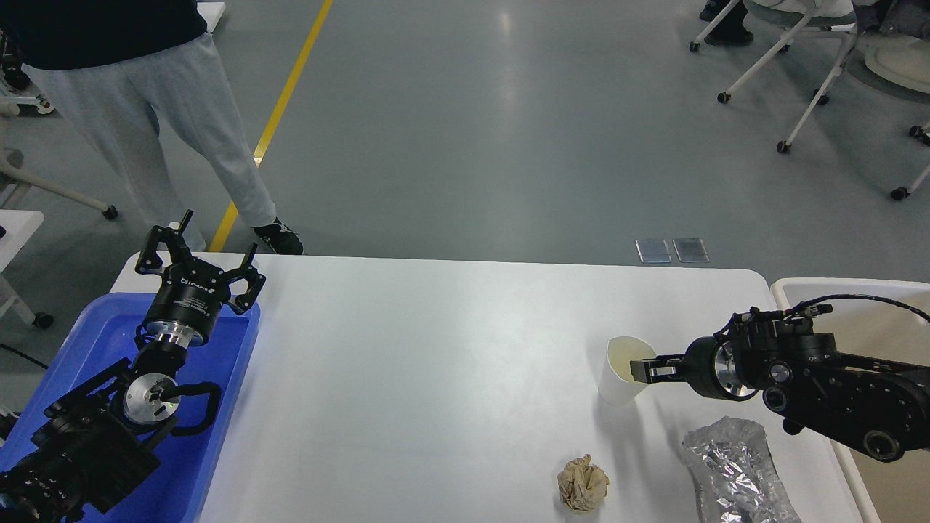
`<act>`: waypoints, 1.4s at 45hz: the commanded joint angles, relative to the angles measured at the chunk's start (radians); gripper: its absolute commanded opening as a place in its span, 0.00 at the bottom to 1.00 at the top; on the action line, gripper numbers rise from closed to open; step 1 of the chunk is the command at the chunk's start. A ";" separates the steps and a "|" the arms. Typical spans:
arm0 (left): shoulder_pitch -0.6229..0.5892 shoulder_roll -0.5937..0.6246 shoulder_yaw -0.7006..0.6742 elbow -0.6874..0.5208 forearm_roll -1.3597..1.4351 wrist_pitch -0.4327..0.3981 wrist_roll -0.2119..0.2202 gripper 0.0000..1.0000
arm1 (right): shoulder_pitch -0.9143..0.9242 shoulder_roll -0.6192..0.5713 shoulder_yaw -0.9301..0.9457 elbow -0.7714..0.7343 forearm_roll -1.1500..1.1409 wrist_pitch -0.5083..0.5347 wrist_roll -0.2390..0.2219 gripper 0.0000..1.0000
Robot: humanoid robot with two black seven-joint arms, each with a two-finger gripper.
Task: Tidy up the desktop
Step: 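Lift the cup with the right gripper and carry it toward the bin, then move the cup over the white bin and release it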
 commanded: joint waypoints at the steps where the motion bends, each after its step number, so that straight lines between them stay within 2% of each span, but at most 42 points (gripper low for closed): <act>1: 0.000 0.000 0.000 0.000 0.000 -0.001 0.000 1.00 | 0.003 0.001 -0.021 -0.008 -0.011 -0.002 0.011 0.00; 6: 0.000 0.000 0.000 0.000 0.000 -0.001 0.000 1.00 | 0.009 0.001 -0.022 -0.020 -0.011 -0.001 0.023 0.00; 29: 0.000 0.000 0.000 0.000 0.000 -0.001 0.000 1.00 | 0.071 -0.042 -0.008 -0.008 0.009 0.006 0.024 0.00; 46: 0.000 0.000 0.000 0.000 0.000 0.001 0.000 1.00 | 0.297 -0.289 -0.021 0.167 0.174 0.133 0.024 0.00; 55: 0.002 0.000 0.000 0.000 0.000 -0.001 0.000 1.00 | 0.421 -0.422 -0.009 0.296 0.191 0.153 0.025 0.00; 63: 0.000 0.000 0.000 0.000 0.000 0.001 0.000 1.00 | 0.516 -0.490 0.009 0.342 0.225 0.286 0.027 0.00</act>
